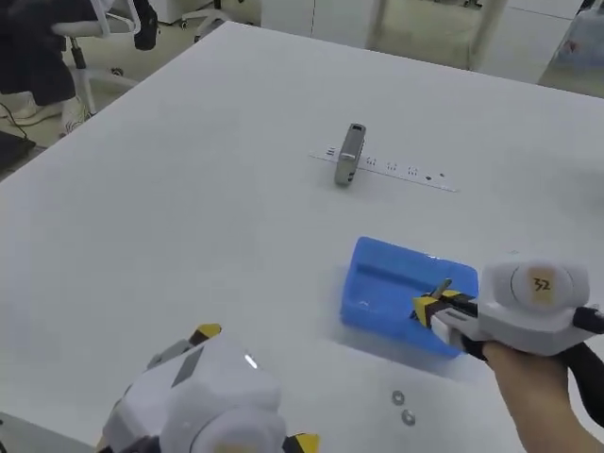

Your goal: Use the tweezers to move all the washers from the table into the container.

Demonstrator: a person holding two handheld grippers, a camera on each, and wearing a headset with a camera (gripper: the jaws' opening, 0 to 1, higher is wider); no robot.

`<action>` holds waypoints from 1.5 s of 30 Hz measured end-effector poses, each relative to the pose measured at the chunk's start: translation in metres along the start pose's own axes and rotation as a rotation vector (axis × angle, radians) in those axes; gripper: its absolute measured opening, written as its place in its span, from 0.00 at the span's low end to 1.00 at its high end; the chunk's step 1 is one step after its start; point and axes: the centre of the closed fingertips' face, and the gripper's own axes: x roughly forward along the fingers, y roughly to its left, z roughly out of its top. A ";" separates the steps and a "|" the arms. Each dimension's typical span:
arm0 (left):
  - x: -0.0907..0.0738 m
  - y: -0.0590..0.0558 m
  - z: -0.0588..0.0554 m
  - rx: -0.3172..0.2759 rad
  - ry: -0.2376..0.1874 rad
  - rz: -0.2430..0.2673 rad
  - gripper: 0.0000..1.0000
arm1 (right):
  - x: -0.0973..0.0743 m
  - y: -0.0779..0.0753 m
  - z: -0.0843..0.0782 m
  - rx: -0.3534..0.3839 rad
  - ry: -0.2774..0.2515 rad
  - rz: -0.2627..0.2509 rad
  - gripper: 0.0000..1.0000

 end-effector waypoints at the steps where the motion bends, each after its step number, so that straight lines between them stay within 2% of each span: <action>1: 0.000 0.000 0.000 -0.001 -0.001 0.001 0.88 | 0.000 0.002 0.000 -0.016 0.003 0.016 0.04; 5: 0.000 0.000 0.000 0.002 0.002 0.000 0.87 | 0.000 0.006 0.000 -0.070 0.022 0.058 0.04; 7: 0.000 0.000 -0.001 0.007 0.005 0.001 0.87 | 0.001 0.009 0.001 -0.128 0.033 0.092 0.04; 11: 0.000 0.000 -0.002 0.008 0.009 0.001 0.87 | 0.002 0.014 0.001 -0.216 0.051 0.103 0.05; 14: 0.001 0.000 -0.002 0.009 0.014 0.001 0.86 | 0.003 0.014 0.000 -0.237 0.056 0.097 0.04; 24: 0.001 0.000 -0.003 0.021 0.018 0.002 0.86 | -0.002 0.015 0.001 -0.189 0.058 0.078 0.03; 27: 0.001 -0.001 -0.003 0.025 0.019 -0.001 0.86 | -0.011 0.015 0.010 -0.166 0.023 0.066 0.03; 32: 0.001 -0.002 -0.002 0.031 0.016 0.000 0.86 | -0.036 0.020 0.029 -0.119 -0.059 0.049 0.03; 35: 0.001 -0.001 -0.001 0.032 0.011 0.003 0.86 | -0.049 0.025 0.034 -0.103 -0.091 0.039 0.03; 41: 0.000 -0.001 -0.001 0.037 0.008 0.003 0.86 | -0.065 0.033 0.035 -0.084 -0.117 0.034 0.02; 45: 0.001 -0.002 -0.001 0.043 0.009 0.002 0.86 | -0.068 0.040 0.025 -0.054 -0.108 0.049 0.03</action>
